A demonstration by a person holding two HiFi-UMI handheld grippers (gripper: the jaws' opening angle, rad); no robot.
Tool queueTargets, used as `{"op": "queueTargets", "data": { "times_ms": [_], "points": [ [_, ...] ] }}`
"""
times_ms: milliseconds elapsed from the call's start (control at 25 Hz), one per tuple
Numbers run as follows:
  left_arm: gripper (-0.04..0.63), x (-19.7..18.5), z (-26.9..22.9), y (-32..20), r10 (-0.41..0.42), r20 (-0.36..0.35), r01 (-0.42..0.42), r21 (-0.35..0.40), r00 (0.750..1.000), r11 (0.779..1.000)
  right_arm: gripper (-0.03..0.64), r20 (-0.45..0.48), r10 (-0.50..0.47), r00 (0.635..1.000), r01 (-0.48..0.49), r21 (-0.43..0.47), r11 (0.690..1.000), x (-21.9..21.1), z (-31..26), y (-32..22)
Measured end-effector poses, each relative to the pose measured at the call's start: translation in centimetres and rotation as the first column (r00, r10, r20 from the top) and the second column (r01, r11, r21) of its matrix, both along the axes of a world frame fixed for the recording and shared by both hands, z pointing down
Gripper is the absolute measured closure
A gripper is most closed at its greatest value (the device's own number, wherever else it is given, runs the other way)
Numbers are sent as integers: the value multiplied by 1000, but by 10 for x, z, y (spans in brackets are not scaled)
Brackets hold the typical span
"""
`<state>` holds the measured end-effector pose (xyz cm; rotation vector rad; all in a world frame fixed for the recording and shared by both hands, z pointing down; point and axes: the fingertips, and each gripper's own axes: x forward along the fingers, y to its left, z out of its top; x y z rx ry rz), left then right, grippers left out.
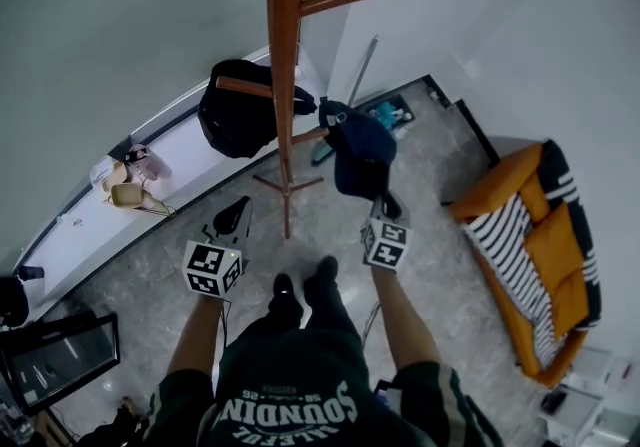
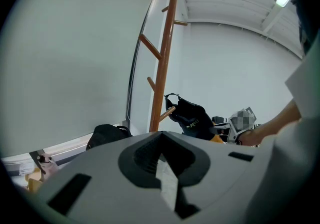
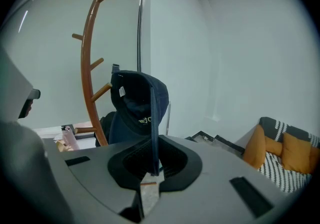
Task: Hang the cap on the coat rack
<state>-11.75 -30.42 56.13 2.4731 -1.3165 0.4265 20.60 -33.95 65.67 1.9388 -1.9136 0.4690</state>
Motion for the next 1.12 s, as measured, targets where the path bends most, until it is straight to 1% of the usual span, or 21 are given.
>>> {"op": "queueTargets", "data": {
  "times_ms": [160, 360, 440, 600, 760, 1120],
  "points": [
    [595, -4, 12, 2, 1, 7, 0, -29, 1000, 1000, 603, 3, -6, 1000, 6, -19, 1000, -11, 17, 6],
    [595, -4, 26, 1, 1, 12, 0, -61, 1000, 998, 603, 9, -26, 1000, 26, -21, 999, -27, 20, 11],
    [595, -2, 31, 0, 5, 12, -4, -70, 1000, 998, 601, 2, -28, 1000, 28, -13, 1000, -28, 25, 15],
    [595, -1, 39, 1, 11, 12, -10, -89, 1000, 996, 603, 15, -33, 999, 32, 14, 999, -36, 25, 19],
    [595, -1, 46, 3, 13, 12, -12, -104, 1000, 995, 603, 3, -74, 997, 74, 20, 997, -50, 25, 22],
    [595, -4, 52, 15, -1, 14, 3, -117, 1000, 993, 603, 0, -112, 994, 112, -32, 993, -68, 54, 39]
  ]
}}
